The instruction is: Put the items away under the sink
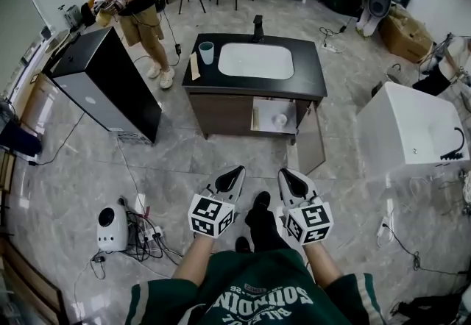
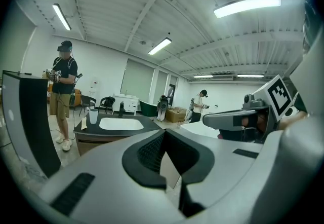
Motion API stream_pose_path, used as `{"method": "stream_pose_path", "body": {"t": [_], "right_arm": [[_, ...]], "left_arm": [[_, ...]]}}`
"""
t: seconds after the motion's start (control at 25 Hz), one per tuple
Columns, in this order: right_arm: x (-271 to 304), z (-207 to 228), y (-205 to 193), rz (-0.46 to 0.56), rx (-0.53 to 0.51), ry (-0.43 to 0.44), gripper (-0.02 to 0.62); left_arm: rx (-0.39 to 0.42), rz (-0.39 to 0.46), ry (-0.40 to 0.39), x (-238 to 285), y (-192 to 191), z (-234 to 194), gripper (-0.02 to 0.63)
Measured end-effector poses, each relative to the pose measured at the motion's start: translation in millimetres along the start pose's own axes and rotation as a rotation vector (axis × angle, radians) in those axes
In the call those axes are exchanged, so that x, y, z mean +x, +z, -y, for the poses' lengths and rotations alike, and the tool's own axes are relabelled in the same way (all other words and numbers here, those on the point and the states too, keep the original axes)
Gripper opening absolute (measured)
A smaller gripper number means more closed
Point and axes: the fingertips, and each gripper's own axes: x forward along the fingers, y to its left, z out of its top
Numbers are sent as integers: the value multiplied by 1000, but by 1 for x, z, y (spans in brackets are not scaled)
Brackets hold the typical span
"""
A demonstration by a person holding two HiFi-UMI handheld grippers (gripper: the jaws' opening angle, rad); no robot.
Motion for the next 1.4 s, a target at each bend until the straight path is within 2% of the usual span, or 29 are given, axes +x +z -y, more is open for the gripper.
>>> {"method": "stream_pose_path", "body": {"t": [0.2,0.44,0.6,0.76,1.08,1.4], "right_arm": [[67,37,8,-7,-5,6,43],[156,96,23,-3,37,30,43],[211,144,47,-6,26,43,43],[256,182,73,3,6,58,43],[329,209,82,-19,29,118,43],[367,213,85,-34,46,158,43]], "left_arm": [[5,-25,17,53,7,-51,11],[16,-39,28,142,18,-112,11],[12,-55,55,202,36,-150,11],[2,-61,99,240,47,-185,11],[10,-90,166,286,45,-239,11],[-7,-103,214,308,51,-282,14]]}}
